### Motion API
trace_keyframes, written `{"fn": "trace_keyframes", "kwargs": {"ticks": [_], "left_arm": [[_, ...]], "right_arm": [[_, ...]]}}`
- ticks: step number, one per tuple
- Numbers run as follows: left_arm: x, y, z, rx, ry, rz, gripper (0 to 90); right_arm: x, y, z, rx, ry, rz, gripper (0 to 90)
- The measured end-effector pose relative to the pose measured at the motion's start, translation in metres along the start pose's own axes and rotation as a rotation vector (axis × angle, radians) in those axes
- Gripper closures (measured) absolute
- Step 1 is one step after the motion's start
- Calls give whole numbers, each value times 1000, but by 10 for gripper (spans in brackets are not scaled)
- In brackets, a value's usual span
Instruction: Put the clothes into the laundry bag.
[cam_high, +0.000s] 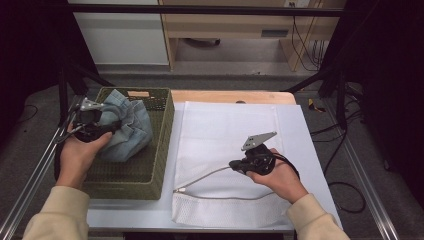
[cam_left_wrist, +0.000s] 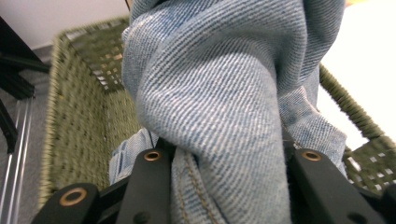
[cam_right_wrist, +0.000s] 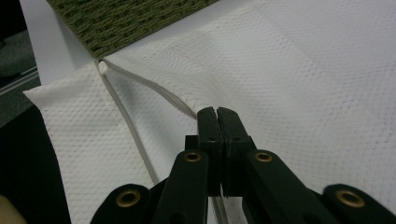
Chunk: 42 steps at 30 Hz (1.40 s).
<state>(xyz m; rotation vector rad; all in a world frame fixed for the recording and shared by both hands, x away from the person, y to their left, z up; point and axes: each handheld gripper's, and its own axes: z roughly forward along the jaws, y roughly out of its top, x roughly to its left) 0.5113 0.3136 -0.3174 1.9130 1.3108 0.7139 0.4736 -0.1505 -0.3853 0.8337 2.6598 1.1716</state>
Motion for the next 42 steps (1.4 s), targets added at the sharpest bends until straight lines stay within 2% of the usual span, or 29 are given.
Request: {"fn": "trace_keyframes", "kwargs": {"ticks": [6, 9, 17, 22, 26, 28, 34, 42], "left_arm": [[1, 1, -17, -62, -5, -4, 627], [-4, 5, -29, -102, -14, 6, 628], [-12, 22, -53, -192, -48, -1, 629], [-21, 29, -70, -244, -52, 19, 630], [-29, 34, -82, -275, -73, 32, 629], [-32, 35, -89, -297, -99, 18, 629], [-54, 37, -106, -333, -150, 55, 629], [-84, 37, -121, -378, -209, 100, 629]], "right_arm": [[-3, 6, -4, -2, 4, 8, 894], [-5, 9, -7, -2, 1, 8, 894], [-6, 14, -8, 7, -3, 6, 894], [-9, 14, -9, 5, -3, 23, 893], [-12, 14, -9, 1, -1, 31, 893], [-12, 14, -9, 1, 2, 32, 893], [-14, 15, -9, -3, 7, 43, 894], [-17, 22, -16, -21, 14, 55, 895]]}}
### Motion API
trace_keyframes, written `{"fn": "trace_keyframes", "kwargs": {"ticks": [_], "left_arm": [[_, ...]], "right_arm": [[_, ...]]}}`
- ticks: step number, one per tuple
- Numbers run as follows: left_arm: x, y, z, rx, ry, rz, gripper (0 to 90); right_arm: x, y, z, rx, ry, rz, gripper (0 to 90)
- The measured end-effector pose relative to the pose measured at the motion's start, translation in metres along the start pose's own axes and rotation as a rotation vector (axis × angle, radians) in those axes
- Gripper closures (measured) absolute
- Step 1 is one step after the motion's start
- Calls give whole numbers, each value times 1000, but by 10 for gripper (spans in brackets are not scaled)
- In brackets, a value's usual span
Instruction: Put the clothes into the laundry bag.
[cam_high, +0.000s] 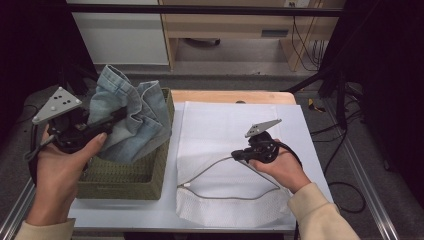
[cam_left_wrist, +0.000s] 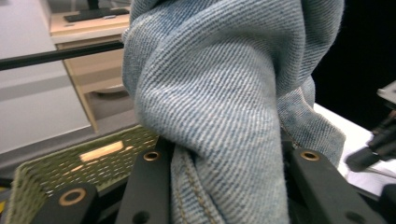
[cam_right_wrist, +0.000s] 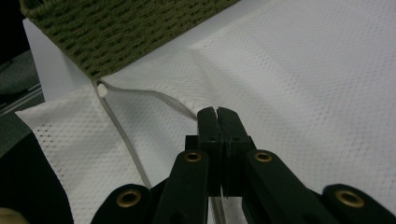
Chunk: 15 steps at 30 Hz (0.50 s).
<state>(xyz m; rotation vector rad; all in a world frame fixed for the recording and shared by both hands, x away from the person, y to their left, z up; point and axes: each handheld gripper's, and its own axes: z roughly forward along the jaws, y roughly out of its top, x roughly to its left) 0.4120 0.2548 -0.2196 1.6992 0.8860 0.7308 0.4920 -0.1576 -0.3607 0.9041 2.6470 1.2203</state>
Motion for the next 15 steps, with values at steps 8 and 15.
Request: {"fn": "trace_keyframes", "kwargs": {"ticks": [8, 15], "left_arm": [[-27, 1, -1, -22, -104, -4, 628], [-50, 2, 3, -25, -149, 39, 628]], "right_arm": [[-1, 7, -4, 2, -4, 9, 895], [-5, 9, -1, 16, -9, 26, 895]]}}
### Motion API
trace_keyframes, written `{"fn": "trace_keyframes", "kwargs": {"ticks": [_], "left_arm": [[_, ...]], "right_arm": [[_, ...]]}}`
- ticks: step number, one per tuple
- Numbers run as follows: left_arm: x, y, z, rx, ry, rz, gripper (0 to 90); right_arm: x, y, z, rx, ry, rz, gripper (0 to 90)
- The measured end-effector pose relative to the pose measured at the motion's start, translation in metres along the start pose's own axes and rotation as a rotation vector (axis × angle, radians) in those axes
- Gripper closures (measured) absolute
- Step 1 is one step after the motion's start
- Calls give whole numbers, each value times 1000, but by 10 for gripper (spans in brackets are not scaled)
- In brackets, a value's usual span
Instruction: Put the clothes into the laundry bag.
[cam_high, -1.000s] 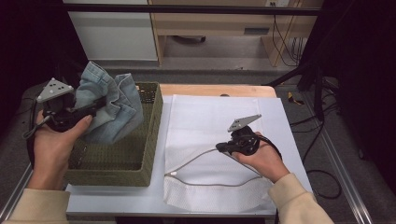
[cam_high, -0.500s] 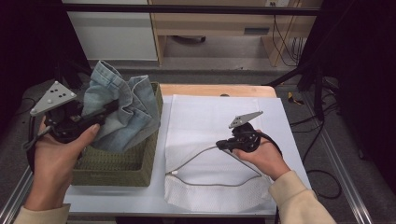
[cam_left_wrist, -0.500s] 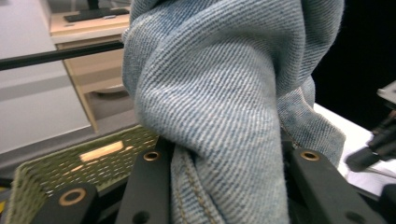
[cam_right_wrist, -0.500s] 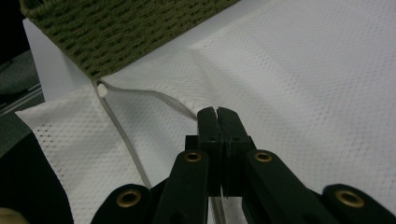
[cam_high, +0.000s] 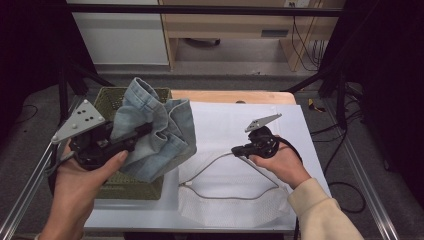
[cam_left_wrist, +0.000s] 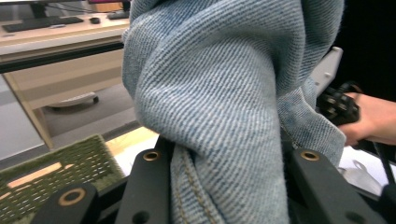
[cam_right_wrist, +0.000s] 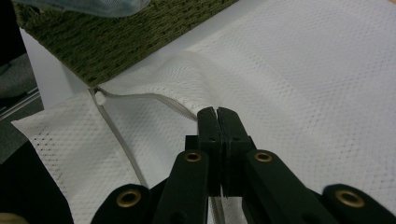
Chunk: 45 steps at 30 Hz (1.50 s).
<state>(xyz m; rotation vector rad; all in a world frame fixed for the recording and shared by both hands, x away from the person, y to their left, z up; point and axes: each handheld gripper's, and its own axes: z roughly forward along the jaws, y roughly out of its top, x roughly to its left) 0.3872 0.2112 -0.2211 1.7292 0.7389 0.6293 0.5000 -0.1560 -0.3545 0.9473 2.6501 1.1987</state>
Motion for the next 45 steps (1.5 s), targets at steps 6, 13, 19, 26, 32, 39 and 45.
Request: {"fn": "trace_keyframes", "kwargs": {"ticks": [6, 13, 19, 26, 32, 39, 45], "left_arm": [[-18, -4, 5, 0, -54, -4, 627], [-37, -11, 11, 2, -95, 4, 627], [-47, -17, 15, -9, -125, -7, 627], [-56, -20, 24, -25, -144, -25, 627], [-68, -9, 16, -65, -161, -17, 627], [-77, -6, 21, -77, -202, -42, 626], [-84, -20, 37, -77, -226, -55, 625]], "right_arm": [[-2, 3, -1, 3, 1, 10, 894], [-2, 3, -1, 3, 3, 26, 894], [-4, 2, 0, 2, 4, 25, 895], [-6, 2, 0, 2, 4, 23, 894], [-6, 2, -1, 0, 3, 29, 894], [-7, 3, 0, -4, 5, 39, 894], [-10, 3, 0, -10, 10, 50, 894]]}}
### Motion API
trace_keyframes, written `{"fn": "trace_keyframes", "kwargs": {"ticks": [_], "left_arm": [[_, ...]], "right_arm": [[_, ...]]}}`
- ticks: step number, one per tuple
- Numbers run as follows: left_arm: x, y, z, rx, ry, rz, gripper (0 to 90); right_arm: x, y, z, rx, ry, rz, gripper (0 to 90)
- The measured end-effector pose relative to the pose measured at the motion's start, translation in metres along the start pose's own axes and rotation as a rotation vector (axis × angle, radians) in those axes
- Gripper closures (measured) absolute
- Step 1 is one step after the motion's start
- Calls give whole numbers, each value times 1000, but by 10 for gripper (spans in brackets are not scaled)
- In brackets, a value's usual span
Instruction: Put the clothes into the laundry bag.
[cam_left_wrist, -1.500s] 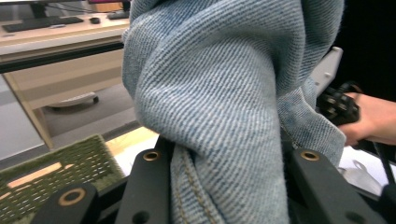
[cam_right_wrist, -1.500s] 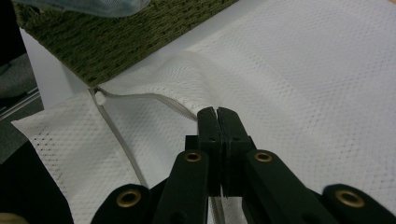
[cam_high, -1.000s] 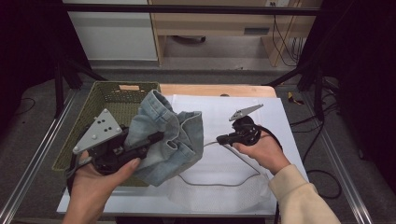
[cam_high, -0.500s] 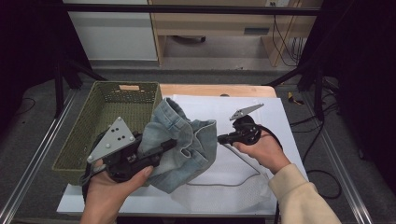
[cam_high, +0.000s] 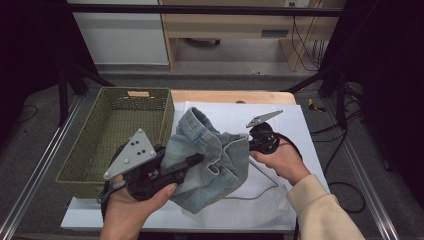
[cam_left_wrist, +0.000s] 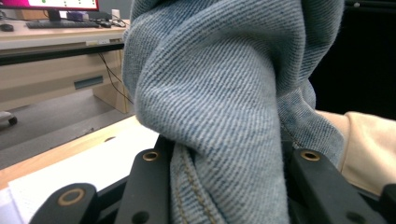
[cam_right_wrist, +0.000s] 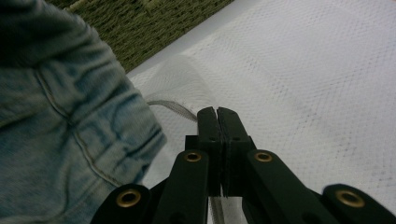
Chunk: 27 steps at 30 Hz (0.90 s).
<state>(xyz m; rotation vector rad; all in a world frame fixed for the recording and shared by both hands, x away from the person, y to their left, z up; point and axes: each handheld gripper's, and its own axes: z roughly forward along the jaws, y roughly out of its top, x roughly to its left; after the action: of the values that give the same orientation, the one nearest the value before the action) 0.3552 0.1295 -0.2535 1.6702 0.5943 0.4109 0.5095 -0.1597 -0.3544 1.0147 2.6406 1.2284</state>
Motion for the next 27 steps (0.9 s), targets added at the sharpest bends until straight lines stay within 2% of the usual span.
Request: {"fn": "trace_keyframes", "kwargs": {"ticks": [4, 12, 18, 23, 27], "left_arm": [[-2, -12, 9, -1, -24, -27, 626], [-11, -32, 21, 8, -59, -39, 625], [-11, -48, 29, -7, -85, -79, 625], [-17, -51, 35, -2, -106, -63, 625], [-20, -59, 44, 10, -109, -60, 624]], "right_arm": [[-3, -1, 0, 7, -3, 1, 894], [-6, -1, 1, 5, 1, 13, 894], [-6, -1, 0, 3, 1, 13, 894], [-7, -2, 0, -3, 3, 12, 894], [-7, -2, -1, -6, 2, 12, 894]]}}
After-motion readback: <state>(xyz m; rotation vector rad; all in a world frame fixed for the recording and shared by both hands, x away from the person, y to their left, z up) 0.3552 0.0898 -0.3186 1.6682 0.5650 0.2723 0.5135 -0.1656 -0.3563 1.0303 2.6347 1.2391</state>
